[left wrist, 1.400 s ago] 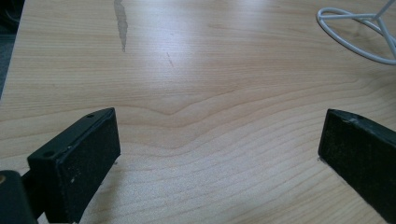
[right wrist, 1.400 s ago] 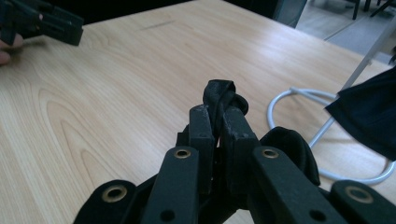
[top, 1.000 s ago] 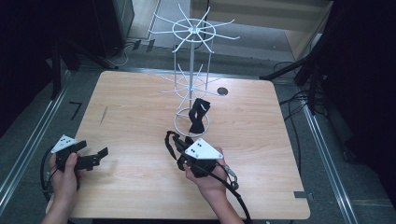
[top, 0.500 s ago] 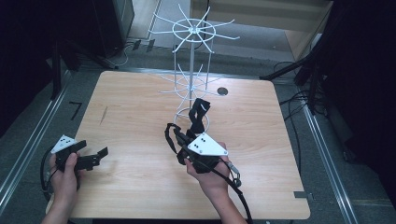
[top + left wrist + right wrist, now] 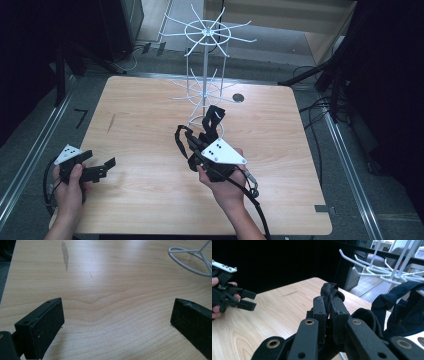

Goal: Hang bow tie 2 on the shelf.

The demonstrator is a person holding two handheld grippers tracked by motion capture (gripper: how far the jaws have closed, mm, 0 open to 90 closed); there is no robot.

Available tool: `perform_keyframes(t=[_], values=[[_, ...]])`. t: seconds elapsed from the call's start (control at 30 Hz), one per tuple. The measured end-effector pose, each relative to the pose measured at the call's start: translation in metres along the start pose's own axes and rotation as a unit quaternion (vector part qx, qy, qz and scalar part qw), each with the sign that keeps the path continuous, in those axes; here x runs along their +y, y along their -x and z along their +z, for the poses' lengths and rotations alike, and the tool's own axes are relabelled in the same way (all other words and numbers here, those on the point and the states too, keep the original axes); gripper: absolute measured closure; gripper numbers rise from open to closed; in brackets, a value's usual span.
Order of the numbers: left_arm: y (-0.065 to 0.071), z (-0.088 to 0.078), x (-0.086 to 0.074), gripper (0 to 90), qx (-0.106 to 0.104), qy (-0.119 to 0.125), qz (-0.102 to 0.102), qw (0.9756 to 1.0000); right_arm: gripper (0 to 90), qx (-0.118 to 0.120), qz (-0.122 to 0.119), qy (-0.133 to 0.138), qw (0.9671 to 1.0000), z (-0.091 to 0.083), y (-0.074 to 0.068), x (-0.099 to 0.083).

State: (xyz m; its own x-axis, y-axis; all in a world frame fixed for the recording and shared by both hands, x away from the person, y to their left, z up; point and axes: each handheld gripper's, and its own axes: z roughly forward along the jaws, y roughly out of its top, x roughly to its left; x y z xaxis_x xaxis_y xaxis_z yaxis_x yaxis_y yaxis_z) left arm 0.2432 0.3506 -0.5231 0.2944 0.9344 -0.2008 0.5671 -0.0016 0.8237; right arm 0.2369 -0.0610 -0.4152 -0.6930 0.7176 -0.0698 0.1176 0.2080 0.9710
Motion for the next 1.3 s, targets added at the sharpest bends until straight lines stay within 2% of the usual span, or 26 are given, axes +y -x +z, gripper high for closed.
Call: perform_keyframes(t=[0.83,1.3], values=[[0.0,0.0,0.0,0.0,0.0,-0.001,0.0,1.0,85.1,-0.004,-0.006,0.035,0.9993,-0.001,0.002,0.029],[-0.001,0.0,0.0,0.0,-0.001,-0.001,-0.001,1.0,85.1,-0.019,0.007,0.037,0.9991,0.004,0.012,0.032]])
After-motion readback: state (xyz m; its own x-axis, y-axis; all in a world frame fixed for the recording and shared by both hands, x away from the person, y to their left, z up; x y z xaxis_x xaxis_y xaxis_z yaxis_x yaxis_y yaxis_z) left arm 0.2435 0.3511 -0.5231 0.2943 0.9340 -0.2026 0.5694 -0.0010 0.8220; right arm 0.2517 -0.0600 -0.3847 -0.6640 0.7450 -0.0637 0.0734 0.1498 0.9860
